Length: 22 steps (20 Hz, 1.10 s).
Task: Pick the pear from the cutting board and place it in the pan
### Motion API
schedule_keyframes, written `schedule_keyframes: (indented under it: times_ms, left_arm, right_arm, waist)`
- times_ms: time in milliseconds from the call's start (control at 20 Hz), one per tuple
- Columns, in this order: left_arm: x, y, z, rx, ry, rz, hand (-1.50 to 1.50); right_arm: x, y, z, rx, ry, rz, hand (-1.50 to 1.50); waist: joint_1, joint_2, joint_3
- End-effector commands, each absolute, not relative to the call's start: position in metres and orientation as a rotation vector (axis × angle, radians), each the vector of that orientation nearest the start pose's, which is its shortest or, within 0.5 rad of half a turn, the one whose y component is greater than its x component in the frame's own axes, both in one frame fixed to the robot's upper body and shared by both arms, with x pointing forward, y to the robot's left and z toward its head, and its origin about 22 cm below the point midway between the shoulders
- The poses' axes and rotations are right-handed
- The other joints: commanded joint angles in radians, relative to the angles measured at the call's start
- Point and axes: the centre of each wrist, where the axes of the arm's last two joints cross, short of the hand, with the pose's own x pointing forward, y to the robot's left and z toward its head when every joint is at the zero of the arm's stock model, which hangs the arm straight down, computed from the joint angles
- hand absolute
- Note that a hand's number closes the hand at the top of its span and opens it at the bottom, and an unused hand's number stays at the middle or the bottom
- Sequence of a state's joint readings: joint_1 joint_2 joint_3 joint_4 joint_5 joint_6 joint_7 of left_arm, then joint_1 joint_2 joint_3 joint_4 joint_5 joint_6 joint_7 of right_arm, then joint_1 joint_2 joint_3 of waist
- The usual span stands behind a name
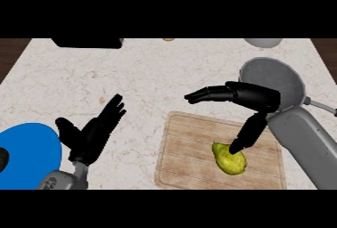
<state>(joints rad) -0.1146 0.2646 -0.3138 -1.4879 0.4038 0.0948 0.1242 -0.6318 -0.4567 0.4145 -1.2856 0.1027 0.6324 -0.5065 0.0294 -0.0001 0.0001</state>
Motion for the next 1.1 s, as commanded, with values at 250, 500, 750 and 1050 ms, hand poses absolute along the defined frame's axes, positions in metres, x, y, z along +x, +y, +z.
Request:
schedule_keyframes:
  times_ms: [250,500,750,1050]
  left_arm:
    - [0.253,0.218,0.009,-0.219,-1.333,-0.100,0.00]
    - [0.244,0.229,0.013,-0.223,-1.365,-0.095,0.00]
    - [0.247,0.235,0.022,-0.195,-1.348,-0.069,0.00]
    - [0.240,0.207,0.002,-0.247,-1.337,-0.094,0.00]
  right_arm:
    - [0.331,-0.170,0.159,0.335,-1.436,2.176,-1.50]
    - [0.298,-0.169,0.152,0.259,-1.262,2.399,-1.50]
    - [0.282,-0.175,0.154,0.201,-1.205,2.407,-1.50]
    - [0.267,-0.164,0.127,0.136,-1.222,2.386,-1.50]
  waist:
    - [-0.017,-0.005,-0.001]
    - [-0.025,-0.006,0.000]
    - [-0.029,-0.003,0.000]
    - [-0.027,-0.001,0.000]
